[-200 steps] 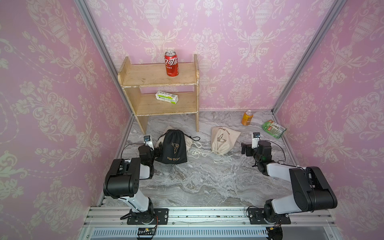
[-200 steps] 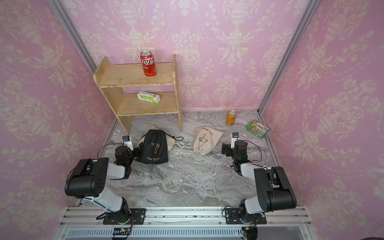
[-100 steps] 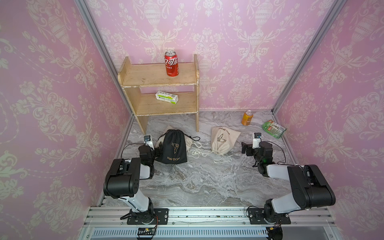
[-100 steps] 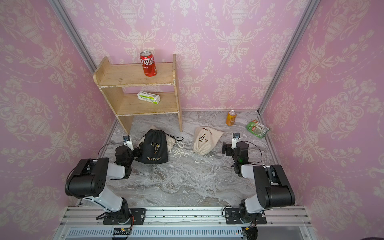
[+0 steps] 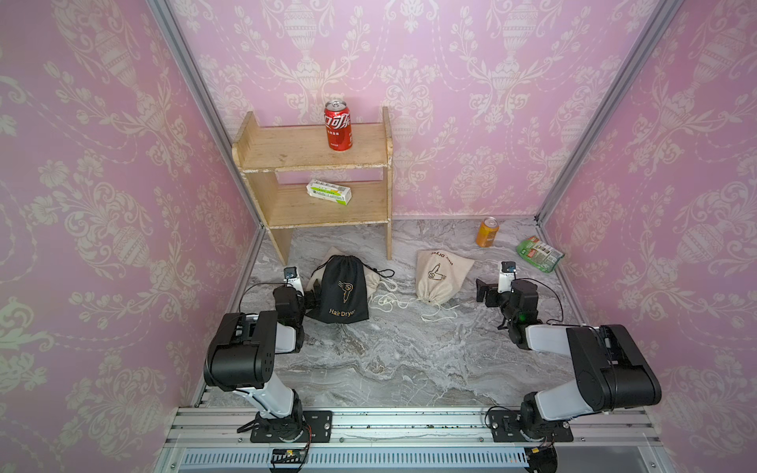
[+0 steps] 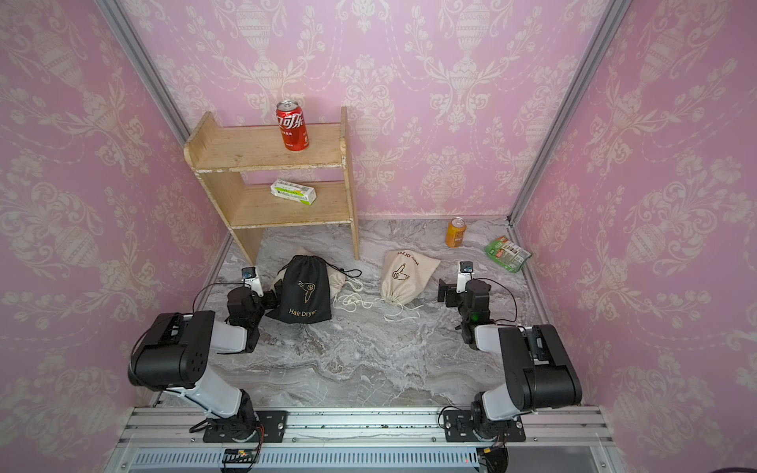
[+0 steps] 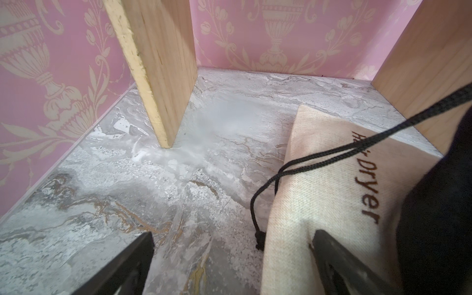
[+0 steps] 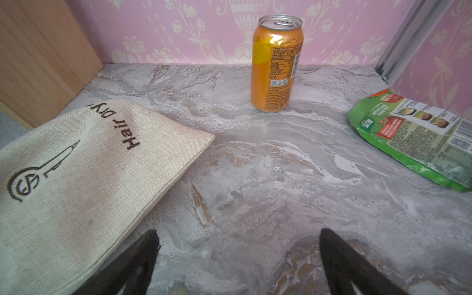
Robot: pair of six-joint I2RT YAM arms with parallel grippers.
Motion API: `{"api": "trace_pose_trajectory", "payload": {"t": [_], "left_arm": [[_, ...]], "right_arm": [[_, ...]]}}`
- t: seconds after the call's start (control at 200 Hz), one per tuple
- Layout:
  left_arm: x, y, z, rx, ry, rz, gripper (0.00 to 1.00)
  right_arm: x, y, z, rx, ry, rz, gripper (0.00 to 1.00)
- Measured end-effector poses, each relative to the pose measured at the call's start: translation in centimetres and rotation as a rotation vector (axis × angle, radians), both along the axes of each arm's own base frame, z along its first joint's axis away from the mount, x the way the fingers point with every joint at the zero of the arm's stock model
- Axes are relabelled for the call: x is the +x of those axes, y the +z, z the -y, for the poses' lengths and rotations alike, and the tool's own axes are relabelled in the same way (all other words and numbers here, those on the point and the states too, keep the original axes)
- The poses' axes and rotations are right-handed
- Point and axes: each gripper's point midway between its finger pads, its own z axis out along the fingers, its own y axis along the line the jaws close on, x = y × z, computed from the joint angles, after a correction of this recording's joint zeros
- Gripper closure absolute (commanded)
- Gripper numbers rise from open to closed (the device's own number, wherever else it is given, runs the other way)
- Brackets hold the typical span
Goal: Pack away hair dryers
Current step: Reset both arms
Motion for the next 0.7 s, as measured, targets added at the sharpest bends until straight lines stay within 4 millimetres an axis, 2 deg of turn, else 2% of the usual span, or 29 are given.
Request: {"api": "trace_pose_trajectory", "payload": {"t": [0.7], "left_arm": [[0.01, -0.11, 0.53, -0.007, -0.030, -0.004, 0.01]], "right_arm": [[0.00, 0.00, 0.02, 0.002, 0.001, 0.000, 0.00]]}}
